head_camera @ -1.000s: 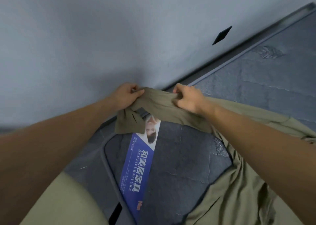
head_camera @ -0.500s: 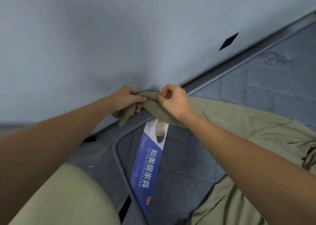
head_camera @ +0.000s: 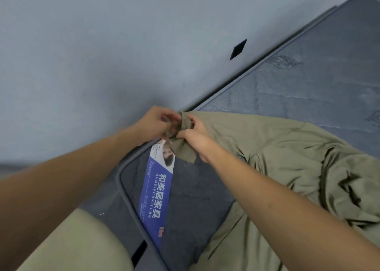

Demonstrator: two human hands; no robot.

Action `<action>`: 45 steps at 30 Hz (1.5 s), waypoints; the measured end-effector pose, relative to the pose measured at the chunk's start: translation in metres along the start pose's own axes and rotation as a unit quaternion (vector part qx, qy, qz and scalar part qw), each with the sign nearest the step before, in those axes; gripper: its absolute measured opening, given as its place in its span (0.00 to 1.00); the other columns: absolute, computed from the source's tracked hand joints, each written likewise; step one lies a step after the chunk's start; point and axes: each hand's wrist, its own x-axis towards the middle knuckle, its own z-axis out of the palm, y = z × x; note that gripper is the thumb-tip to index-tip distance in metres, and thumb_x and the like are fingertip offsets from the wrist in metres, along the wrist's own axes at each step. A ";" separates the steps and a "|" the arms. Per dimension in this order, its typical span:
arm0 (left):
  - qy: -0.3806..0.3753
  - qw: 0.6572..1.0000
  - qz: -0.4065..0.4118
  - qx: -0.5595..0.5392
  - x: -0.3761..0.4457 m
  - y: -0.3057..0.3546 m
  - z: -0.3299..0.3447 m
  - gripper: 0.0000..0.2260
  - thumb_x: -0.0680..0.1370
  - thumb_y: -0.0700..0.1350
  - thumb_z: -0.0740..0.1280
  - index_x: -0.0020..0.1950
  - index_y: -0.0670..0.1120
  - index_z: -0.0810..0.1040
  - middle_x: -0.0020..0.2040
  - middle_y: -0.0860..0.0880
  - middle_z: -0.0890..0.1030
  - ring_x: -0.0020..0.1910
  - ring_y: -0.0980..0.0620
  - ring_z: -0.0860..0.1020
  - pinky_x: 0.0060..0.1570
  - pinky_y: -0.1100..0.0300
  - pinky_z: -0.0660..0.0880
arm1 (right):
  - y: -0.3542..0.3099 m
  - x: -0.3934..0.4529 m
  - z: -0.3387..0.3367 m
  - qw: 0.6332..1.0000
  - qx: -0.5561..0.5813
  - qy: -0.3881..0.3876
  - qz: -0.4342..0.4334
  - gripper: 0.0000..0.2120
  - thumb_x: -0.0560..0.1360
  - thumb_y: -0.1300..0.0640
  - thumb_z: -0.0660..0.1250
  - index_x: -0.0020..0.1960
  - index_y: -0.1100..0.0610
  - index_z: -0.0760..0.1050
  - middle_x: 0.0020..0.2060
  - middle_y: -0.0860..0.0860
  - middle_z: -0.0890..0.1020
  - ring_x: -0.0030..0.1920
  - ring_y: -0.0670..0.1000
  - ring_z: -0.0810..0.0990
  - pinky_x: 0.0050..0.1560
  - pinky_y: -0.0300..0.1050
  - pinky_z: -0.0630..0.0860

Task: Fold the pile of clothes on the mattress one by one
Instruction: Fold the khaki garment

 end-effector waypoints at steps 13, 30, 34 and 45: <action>-0.263 0.890 0.071 0.365 0.077 0.050 0.125 0.14 0.73 0.54 0.79 0.37 0.51 0.77 0.32 0.57 0.73 0.33 0.57 0.72 0.33 0.64 0.63 | 0.037 -0.073 -0.196 0.980 -0.191 0.053 0.001 0.11 0.78 0.66 0.66 0.40 0.55 0.77 0.32 0.50 0.77 0.35 0.47 0.74 0.36 0.42 0.69; -0.326 0.856 0.134 0.379 0.112 0.166 0.323 0.32 0.72 0.69 0.72 0.39 0.38 0.75 0.34 0.51 0.69 0.32 0.58 0.69 0.33 0.64 0.63 | 0.124 -0.295 -0.516 0.918 -0.297 0.244 0.095 0.12 0.81 0.70 0.60 0.45 0.59 0.79 0.26 0.43 0.80 0.25 0.38 0.78 0.24 0.31 0.67; -0.319 0.852 0.149 0.387 0.087 0.185 0.421 0.37 0.62 0.81 0.66 0.45 0.48 0.84 0.34 0.59 0.81 0.35 0.61 0.77 0.40 0.66 0.72 | 0.175 -0.354 -0.584 0.915 -0.294 0.255 0.103 0.07 0.81 0.68 0.64 0.51 0.62 0.80 0.42 0.54 0.82 0.39 0.47 0.78 0.39 0.37 0.72; -0.404 0.811 0.171 0.387 -0.013 0.247 0.721 0.29 0.66 0.74 0.73 0.43 0.48 0.86 0.41 0.45 0.85 0.43 0.45 0.84 0.46 0.52 0.76 | 0.317 -0.601 -0.742 0.901 -0.263 0.277 0.207 0.20 0.82 0.66 0.63 0.33 0.53 0.73 0.20 0.41 0.73 0.26 0.40 0.71 0.34 0.37 0.69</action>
